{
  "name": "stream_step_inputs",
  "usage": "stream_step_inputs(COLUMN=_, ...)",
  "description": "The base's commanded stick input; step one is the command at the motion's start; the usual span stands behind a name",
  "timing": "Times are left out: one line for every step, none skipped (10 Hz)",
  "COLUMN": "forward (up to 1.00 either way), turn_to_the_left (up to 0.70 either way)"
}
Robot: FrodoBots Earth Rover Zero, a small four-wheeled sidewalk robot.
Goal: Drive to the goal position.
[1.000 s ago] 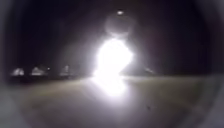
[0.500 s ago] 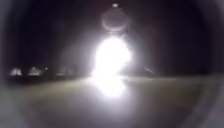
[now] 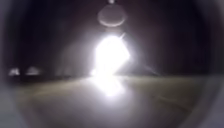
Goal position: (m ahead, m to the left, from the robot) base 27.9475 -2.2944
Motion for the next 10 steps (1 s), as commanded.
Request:
stream_step_inputs(forward=1.0, turn_to_the_left=0.08)
stream_step_inputs(forward=1.0, turn_to_the_left=0.12)
stream_step_inputs(forward=1.0, turn_to_the_left=0.12)
stream_step_inputs(forward=1.0, turn_to_the_left=0.12)
stream_step_inputs(forward=1.0, turn_to_the_left=0.13)
stream_step_inputs(forward=1.0, turn_to_the_left=0.16)
stream_step_inputs(forward=1.0, turn_to_the_left=0.16)
stream_step_inputs(forward=1.0, turn_to_the_left=0.16)
stream_step_inputs(forward=1.0, turn_to_the_left=0.15)
stream_step_inputs(forward=1.0, turn_to_the_left=0.16)
